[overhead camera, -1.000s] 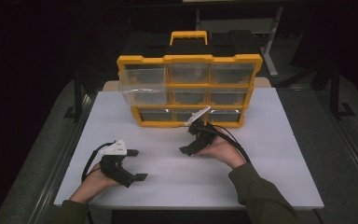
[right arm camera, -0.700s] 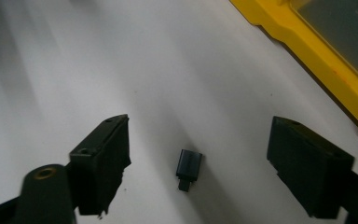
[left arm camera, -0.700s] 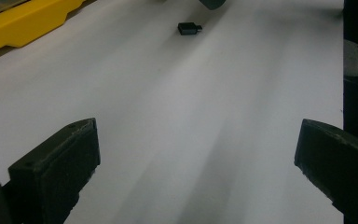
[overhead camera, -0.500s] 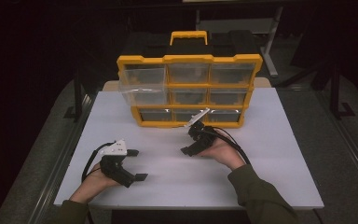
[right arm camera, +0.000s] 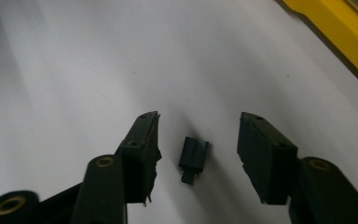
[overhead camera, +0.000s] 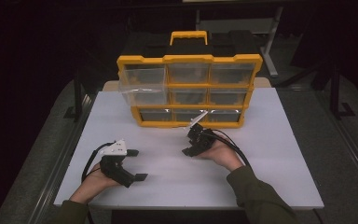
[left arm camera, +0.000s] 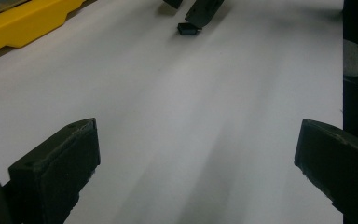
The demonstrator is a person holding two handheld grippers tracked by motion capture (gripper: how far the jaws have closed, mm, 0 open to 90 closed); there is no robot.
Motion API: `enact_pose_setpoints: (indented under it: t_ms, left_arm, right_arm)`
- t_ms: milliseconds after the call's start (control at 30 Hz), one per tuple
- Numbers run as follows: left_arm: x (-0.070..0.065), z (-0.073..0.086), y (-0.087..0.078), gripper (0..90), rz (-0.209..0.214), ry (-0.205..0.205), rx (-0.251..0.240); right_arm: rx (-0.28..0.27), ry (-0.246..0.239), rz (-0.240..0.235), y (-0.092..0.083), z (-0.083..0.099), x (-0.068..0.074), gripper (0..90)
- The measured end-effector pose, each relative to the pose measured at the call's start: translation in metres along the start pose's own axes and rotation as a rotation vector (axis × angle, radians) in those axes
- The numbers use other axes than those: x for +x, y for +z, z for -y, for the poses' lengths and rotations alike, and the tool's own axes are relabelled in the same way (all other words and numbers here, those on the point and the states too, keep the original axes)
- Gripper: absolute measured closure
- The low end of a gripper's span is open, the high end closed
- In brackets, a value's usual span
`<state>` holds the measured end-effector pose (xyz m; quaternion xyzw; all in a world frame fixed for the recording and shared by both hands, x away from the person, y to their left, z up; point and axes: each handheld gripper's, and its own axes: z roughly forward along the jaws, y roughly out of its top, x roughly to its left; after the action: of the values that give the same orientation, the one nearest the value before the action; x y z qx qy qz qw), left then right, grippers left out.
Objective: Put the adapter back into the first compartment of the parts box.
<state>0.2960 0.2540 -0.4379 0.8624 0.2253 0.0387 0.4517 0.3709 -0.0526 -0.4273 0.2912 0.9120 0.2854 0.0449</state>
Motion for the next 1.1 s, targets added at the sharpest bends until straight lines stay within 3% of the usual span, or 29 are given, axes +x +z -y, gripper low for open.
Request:
enact_pose_setpoints:
  t_ms: [633,1100]
  left_arm:
    - [0.000,0.000,0.000,0.0,-0.001,0.005,0.000]
    - [0.000,0.000,0.000,0.0,-0.001,0.003,0.000]
  right_arm:
    - [0.045,-0.037,0.007,0.009,0.003,0.002,67.5]
    - [0.053,-0.052,0.020,0.011,0.004,0.004,73.4]
